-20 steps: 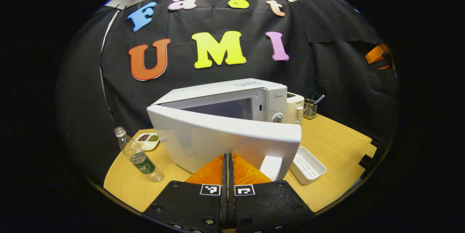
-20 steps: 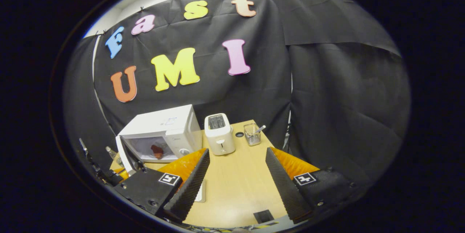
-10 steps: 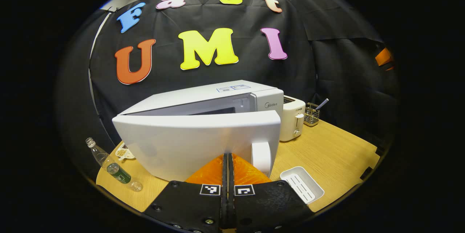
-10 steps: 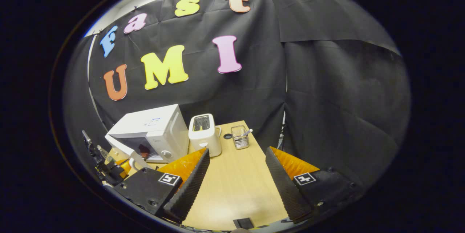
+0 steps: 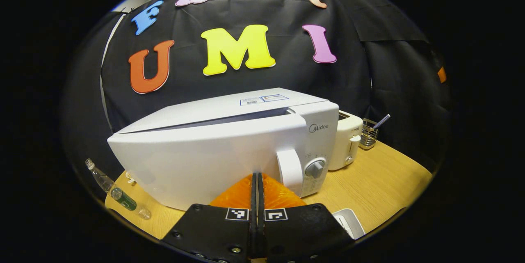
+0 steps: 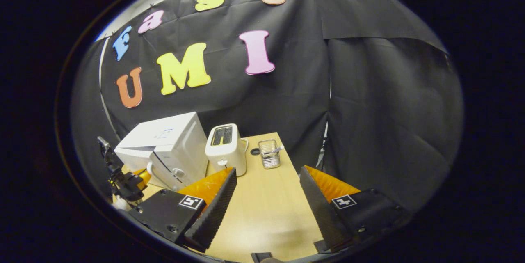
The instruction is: Open the microwave oven with the left hand, put the food in, and close the microwave oven.
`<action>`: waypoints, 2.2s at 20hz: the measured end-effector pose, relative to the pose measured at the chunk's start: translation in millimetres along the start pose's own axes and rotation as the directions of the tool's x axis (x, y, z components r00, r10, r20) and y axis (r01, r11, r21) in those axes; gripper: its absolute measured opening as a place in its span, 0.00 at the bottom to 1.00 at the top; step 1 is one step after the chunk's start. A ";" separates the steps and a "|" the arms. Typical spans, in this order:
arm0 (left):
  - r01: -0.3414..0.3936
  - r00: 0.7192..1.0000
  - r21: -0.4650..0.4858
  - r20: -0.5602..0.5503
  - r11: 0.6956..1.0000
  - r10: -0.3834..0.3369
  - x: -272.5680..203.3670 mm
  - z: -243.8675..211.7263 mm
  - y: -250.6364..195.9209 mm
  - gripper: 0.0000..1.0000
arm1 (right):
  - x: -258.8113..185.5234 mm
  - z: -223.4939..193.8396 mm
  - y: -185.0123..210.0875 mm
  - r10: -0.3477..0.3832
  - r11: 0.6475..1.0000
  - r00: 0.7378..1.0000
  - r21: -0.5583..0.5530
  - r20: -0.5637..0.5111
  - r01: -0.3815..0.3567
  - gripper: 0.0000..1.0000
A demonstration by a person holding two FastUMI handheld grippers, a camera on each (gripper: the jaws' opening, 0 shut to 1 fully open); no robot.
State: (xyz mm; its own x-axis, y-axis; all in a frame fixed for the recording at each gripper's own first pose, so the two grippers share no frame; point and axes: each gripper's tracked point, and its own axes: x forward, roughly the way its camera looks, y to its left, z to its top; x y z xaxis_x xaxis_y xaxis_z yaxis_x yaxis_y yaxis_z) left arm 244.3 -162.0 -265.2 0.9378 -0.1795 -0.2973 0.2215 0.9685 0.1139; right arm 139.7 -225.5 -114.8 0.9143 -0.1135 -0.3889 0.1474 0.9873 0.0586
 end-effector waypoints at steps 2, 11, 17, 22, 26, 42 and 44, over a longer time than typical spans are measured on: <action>-0.012 1.000 0.005 -0.002 1.000 0.012 6.2 1.3 -0.7 0.00 | 8.1 0.7 -3.6 0.008 1.000 1.000 0.007 -0.008 -0.008 0.99; -0.062 0.998 0.015 -0.029 0.998 0.063 22.5 2.3 1.4 0.00 | 27.0 -2.7 -7.1 0.030 0.999 0.999 0.024 -0.037 -0.029 0.99; -0.082 0.996 -0.003 -0.028 0.997 0.082 24.2 0.9 1.6 0.00 | 21.5 4.5 2.4 0.050 0.999 0.998 0.016 -0.025 -0.049 0.99; -0.099 0.995 -0.004 -0.018 0.995 0.099 1.7 -1.0 3.1 0.00 | 1.1 -3.0 4.9 0.039 0.999 0.999 0.004 -0.024 -0.039 0.99; -0.057 0.997 0.027 -0.044 0.998 0.058 -30.5 -27.4 -6.2 0.64 | -19.2 -16.8 7.7 0.017 1.000 1.000 0.001 -0.026 -0.017 0.99; 0.033 0.999 -0.080 0.012 0.996 -0.032 -270.6 -10.9 50.9 0.96 | -162.1 -124.7 166.3 0.080 0.997 0.997 -0.007 -0.001 -0.080 0.91; 0.017 0.998 -0.101 0.055 0.995 -0.012 -299.3 11.3 77.4 0.95 | -173.5 -119.8 199.2 0.125 0.992 0.992 -0.017 0.036 -0.124 0.99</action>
State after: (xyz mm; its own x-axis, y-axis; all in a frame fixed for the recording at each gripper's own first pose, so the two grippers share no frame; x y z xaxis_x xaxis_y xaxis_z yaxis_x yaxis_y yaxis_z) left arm -16.2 -35.4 -156.7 0.9485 -0.2002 -0.2456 0.2096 0.9777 0.0123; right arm -34.8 4.2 -145.9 0.9384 0.0070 -0.3455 0.0261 0.9955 0.0909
